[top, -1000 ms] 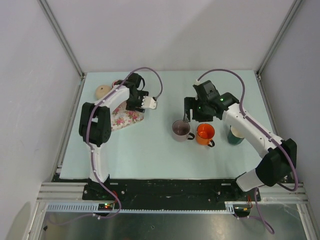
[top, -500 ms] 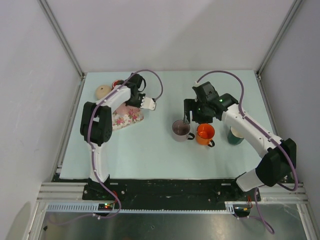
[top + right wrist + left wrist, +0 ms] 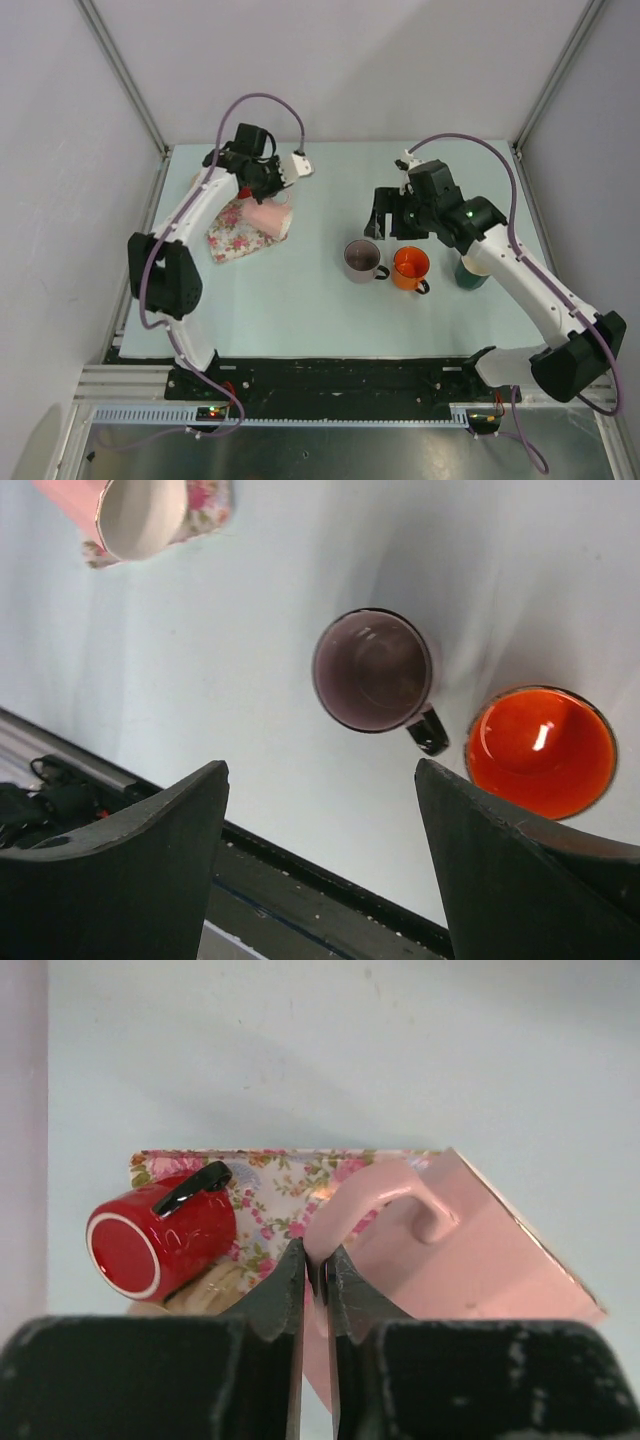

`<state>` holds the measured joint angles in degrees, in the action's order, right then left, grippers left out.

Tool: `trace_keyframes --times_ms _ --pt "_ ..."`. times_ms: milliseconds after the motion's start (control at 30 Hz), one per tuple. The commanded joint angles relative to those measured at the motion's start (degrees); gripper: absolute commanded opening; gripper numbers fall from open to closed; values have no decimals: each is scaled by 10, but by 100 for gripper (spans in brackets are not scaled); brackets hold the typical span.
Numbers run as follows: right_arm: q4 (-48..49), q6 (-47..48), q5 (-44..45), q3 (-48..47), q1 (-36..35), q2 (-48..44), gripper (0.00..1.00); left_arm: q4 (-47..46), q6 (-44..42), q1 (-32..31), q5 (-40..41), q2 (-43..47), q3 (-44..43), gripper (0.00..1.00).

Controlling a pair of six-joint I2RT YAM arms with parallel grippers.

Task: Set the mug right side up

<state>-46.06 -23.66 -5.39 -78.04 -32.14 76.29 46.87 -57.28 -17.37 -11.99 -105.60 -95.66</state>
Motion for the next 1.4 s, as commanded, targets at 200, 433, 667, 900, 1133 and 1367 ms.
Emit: trace_keyframes --times_ms 200,433,667,900,1133,1367 --pt "270 -50 -156 39 -58 -17 82 -11 314 16 -145 153 -24 0" --pt "417 -46 -122 22 -133 33 86 -12 388 13 -175 197 -27 0" --pt "395 -34 -140 -61 -135 129 82 -12 393 9 -190 218 -29 0" --pt "378 -47 -195 -125 -137 206 22 -12 406 5 -202 222 -37 0" --pt "279 8 -126 -144 -142 188 0 -11 357 4 -117 264 -14 6" --pt "169 55 -70 -173 -160 184 0 6 349 13 -20 297 0 97"
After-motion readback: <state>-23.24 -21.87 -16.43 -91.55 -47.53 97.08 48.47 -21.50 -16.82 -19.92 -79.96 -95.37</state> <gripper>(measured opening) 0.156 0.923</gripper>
